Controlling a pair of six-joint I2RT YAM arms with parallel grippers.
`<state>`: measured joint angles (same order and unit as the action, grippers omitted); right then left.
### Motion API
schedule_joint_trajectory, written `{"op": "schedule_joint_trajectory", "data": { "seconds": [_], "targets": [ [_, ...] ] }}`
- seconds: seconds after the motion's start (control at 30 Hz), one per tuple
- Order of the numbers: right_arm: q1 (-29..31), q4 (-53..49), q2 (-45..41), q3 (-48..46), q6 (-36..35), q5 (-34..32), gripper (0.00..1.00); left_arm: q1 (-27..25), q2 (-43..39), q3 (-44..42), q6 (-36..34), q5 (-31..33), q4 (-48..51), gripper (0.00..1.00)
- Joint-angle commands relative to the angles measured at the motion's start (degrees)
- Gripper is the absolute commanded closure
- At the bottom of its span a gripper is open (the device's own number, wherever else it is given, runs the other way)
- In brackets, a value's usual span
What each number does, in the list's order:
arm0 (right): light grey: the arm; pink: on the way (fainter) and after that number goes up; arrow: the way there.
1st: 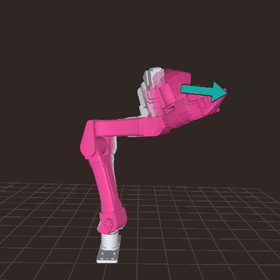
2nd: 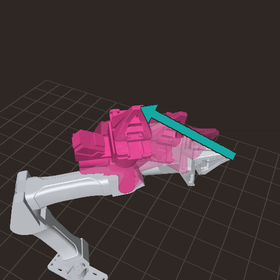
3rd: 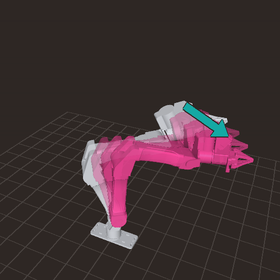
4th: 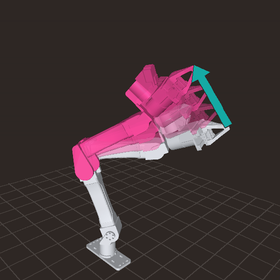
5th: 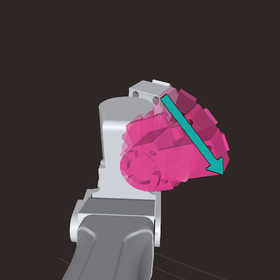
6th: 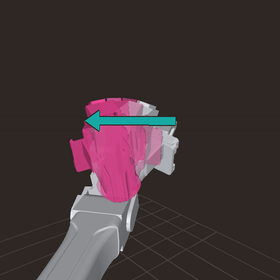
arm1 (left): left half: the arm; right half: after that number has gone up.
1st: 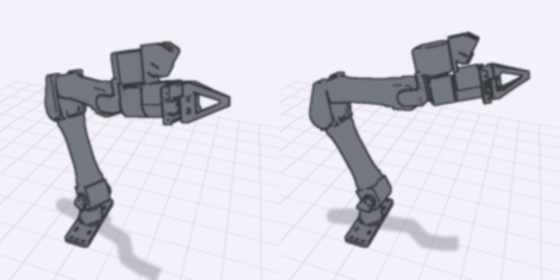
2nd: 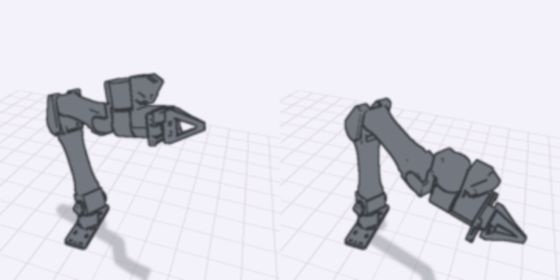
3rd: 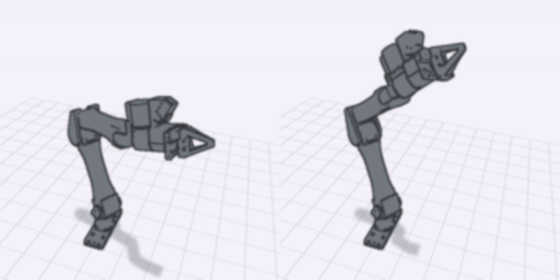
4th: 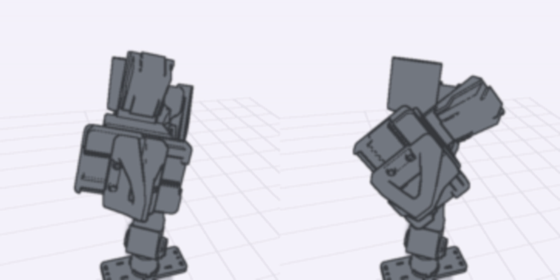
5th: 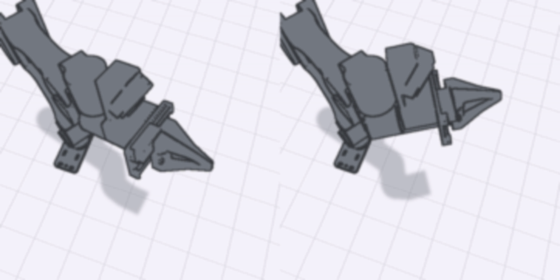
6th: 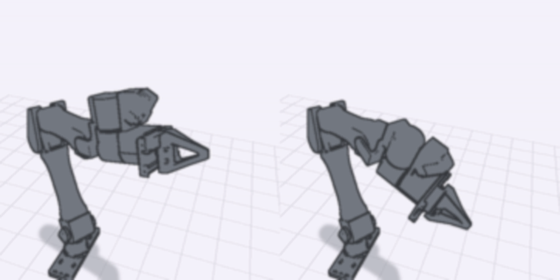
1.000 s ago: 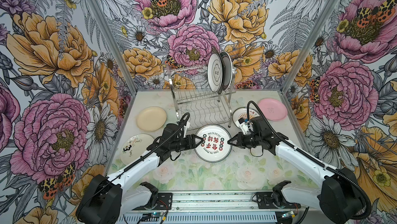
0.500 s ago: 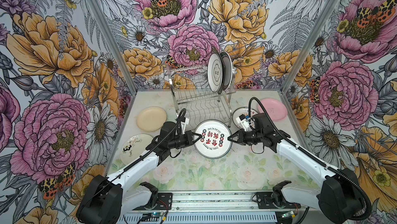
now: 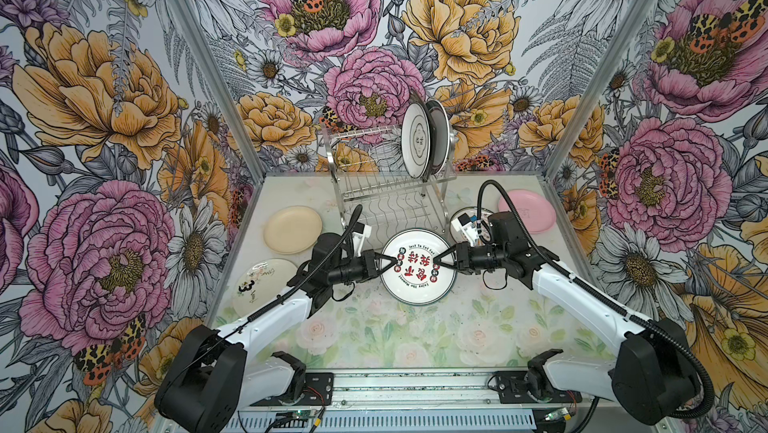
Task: Load the plates into the dish rack
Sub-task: 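Grip opposite edges of the red-text plate with both grippers and tilt it upright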
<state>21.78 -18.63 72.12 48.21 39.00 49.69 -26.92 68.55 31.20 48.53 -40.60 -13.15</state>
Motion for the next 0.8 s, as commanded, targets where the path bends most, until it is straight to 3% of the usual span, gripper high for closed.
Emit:
{"op": "schedule_joint_trajectory", "data": {
  "seconds": [0.0,0.13,0.33,0.4,0.47,0.53,0.63,0.77],
  "targets": [
    [0.47,5.14,0.39,3.20,-0.05,3.88,0.69,-1.47,0.95,1.74,0.20,-3.98,-2.96,1.00],
    [0.53,5.27,0.83,3.43,-0.03,4.32,0.77,-1.69,2.04,1.93,0.68,-4.40,-3.86,1.00],
    [0.34,5.27,0.17,3.06,-0.05,3.59,1.00,-1.48,2.56,1.93,0.60,-4.25,-3.91,1.00],
    [0.18,5.19,-0.42,2.97,0.26,2.74,1.00,-1.00,2.34,1.98,0.22,-3.95,-2.97,0.81],
    [-0.13,5.09,-1.31,2.74,0.78,1.41,1.00,-0.38,1.69,2.32,-1.02,-3.23,-0.49,0.47],
    [-0.24,4.83,-2.46,2.52,1.53,-0.72,1.00,0.34,0.45,3.00,-3.01,-1.61,3.61,0.29],
    [-0.12,2.28,-4.36,3.14,2.05,-5.73,1.00,1.45,-1.65,4.58,-6.86,1.33,11.27,0.18],
    [1.27,-7.96,-7.28,7.46,-1.06,-17.35,1.00,2.94,-4.15,7.01,-11.99,5.97,21.14,0.10]
  ]
}}
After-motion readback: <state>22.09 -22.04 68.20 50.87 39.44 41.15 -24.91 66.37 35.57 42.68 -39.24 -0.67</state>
